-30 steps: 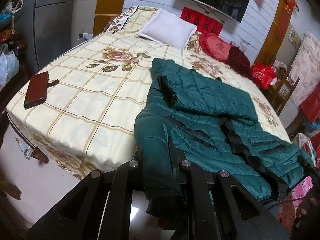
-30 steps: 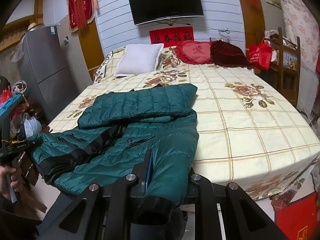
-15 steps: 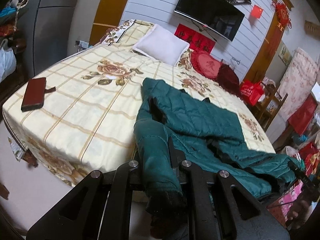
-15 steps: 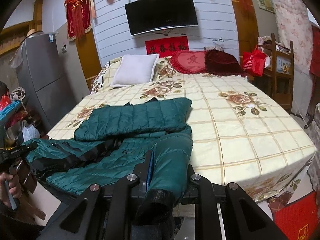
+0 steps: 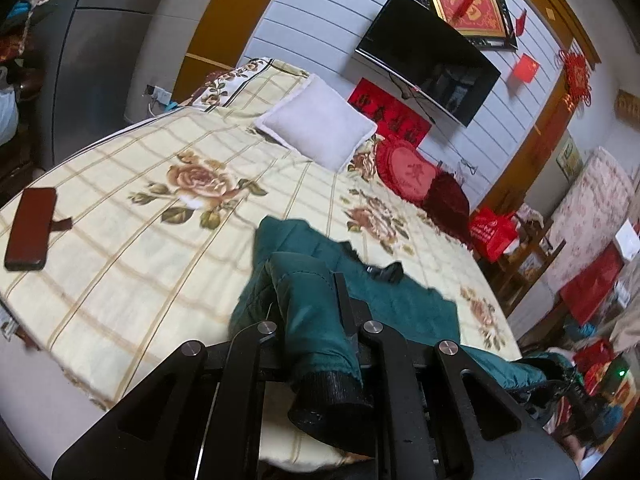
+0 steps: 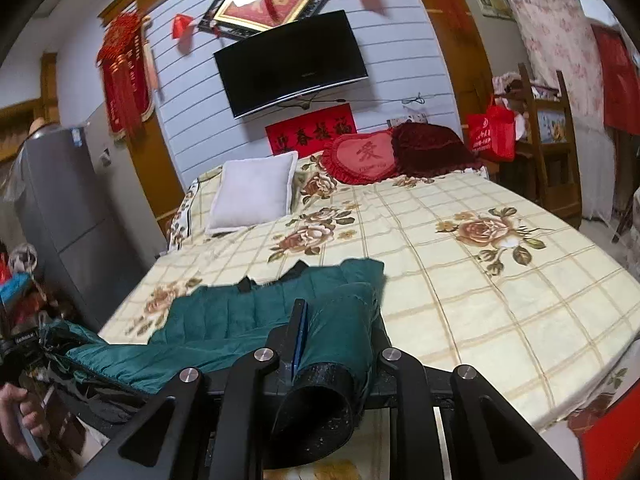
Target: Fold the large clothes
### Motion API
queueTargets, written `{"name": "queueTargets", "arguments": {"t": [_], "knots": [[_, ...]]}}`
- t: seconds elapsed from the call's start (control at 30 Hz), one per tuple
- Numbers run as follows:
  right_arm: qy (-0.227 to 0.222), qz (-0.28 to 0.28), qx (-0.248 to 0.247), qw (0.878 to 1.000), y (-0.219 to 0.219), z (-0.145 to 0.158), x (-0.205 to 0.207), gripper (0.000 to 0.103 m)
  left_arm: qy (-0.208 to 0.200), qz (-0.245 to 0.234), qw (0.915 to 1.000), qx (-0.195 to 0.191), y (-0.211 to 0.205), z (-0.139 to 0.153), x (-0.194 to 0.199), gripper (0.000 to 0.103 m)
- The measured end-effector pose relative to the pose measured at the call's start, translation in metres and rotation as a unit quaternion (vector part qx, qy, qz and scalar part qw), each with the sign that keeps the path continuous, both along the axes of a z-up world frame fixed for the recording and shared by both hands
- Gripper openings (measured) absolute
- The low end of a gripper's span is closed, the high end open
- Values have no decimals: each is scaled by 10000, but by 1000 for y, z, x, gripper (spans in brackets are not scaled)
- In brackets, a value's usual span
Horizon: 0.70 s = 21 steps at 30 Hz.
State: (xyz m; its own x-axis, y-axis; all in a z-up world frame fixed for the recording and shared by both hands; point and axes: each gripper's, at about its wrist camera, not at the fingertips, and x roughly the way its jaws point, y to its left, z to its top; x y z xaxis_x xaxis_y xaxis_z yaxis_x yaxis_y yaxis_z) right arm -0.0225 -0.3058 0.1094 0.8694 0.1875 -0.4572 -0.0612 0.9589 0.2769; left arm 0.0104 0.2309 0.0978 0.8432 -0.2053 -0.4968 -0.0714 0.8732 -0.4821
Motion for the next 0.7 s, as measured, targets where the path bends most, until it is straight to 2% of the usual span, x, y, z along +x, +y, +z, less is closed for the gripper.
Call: {"name": "queueTargets", "arguments": {"t": [0.17,0.33,0.4,0.5,0.6,0.7], "knots": [[-3,-36,51,10000,9,16,43,17,61,44,10000,-14,-2,13,36,10],[132,-149,25,9998,17,12,89,17,198,185,9996,106,-5,7,96,10],[178,-199,-84,9996,21,8,107,17,271,204,9992,202,-7,-2,125,10],[349,-346,-165,9987,24,-5,139,17,428,142,9972,600,-18,-23,176,10],[708,-554,-264,9956,23,-28,178,17,566,112,9939,942,-25,-45,214,10],[1019,-668,-279,9922,20,-52,211,17,678,59,9929,973,-24,-65,240,10]]}}
